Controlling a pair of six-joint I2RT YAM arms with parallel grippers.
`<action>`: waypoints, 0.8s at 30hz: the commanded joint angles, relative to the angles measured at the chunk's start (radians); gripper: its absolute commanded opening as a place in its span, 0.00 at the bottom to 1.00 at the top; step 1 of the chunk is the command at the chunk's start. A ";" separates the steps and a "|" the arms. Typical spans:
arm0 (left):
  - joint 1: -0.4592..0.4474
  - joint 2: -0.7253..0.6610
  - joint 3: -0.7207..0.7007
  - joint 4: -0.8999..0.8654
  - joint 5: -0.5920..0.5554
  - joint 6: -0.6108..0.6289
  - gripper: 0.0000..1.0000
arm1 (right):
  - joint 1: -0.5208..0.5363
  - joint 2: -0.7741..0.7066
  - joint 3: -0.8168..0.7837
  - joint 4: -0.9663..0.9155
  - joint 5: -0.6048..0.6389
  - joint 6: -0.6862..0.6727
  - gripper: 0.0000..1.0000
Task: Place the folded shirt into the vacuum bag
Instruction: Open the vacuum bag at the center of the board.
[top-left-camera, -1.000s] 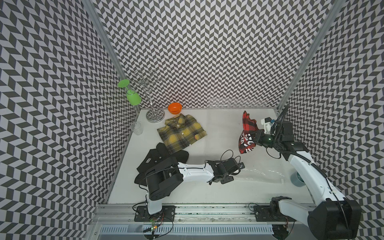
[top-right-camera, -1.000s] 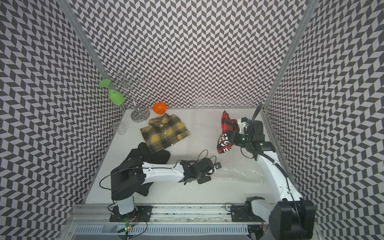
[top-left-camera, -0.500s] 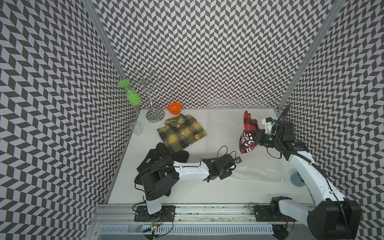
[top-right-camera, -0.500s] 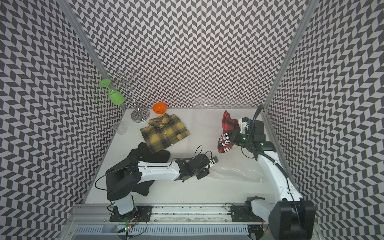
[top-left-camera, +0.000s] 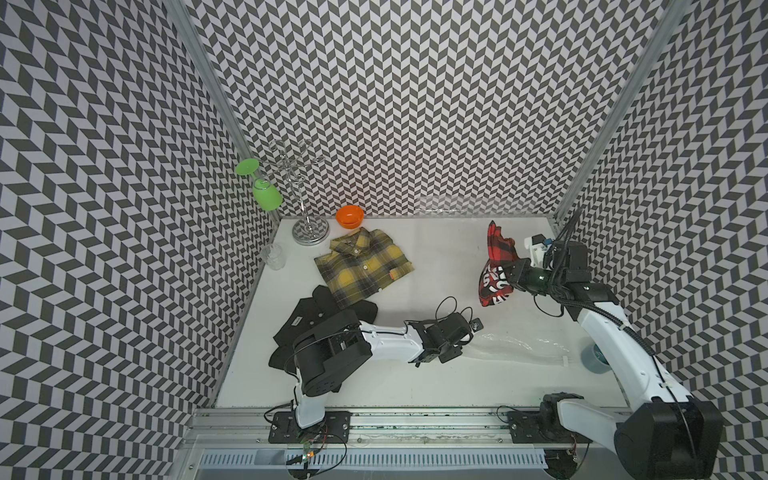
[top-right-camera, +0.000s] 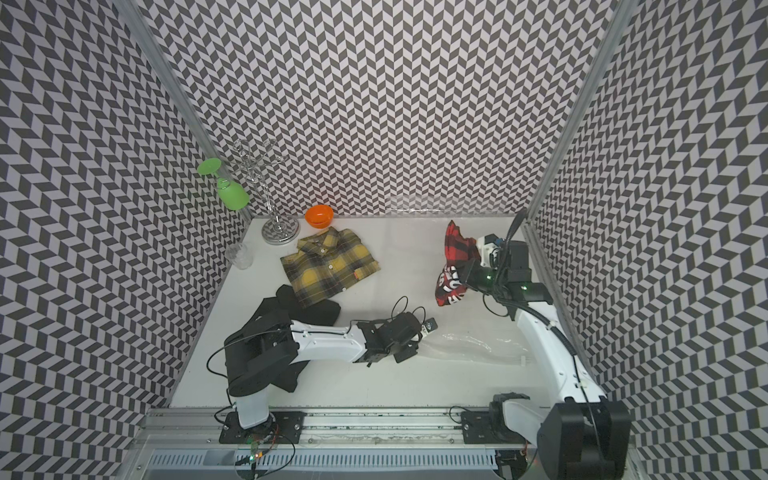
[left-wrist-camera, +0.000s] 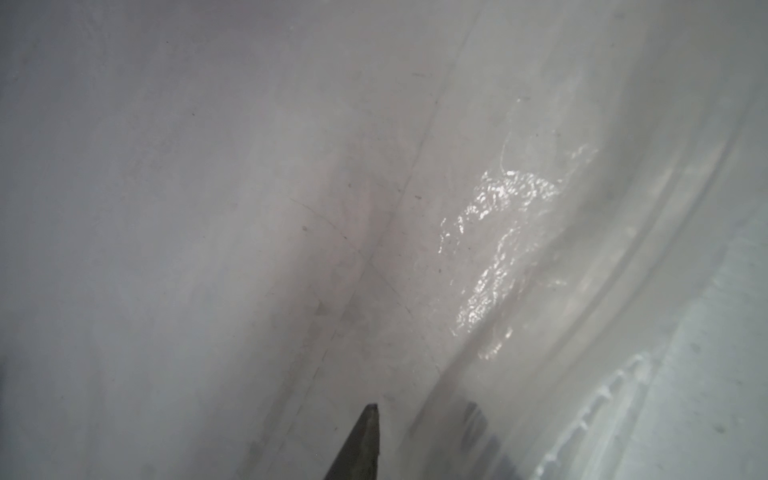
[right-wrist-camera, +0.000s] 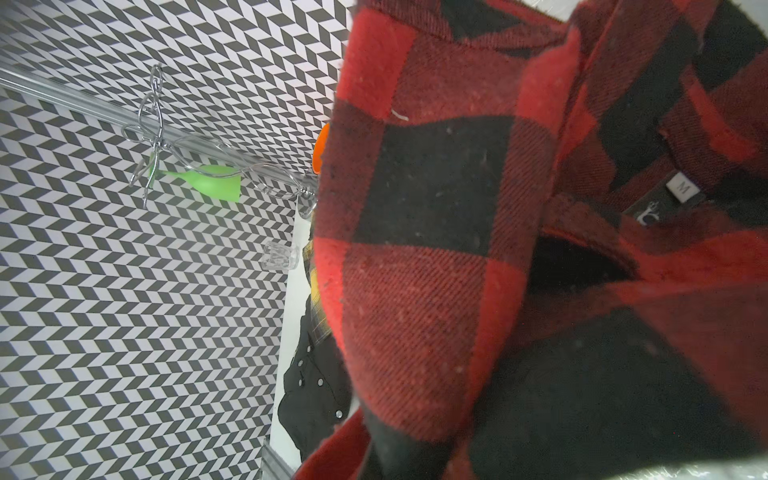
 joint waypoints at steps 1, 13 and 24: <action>-0.003 0.005 0.025 0.007 0.035 -0.012 0.24 | -0.005 -0.025 0.040 0.077 -0.022 -0.002 0.07; 0.213 -0.197 0.007 0.075 0.205 -0.295 0.00 | -0.005 -0.073 0.160 0.010 -0.019 0.002 0.03; 0.324 -0.166 0.124 0.054 0.345 -0.496 0.00 | 0.316 -0.140 0.315 -0.221 0.232 -0.053 0.02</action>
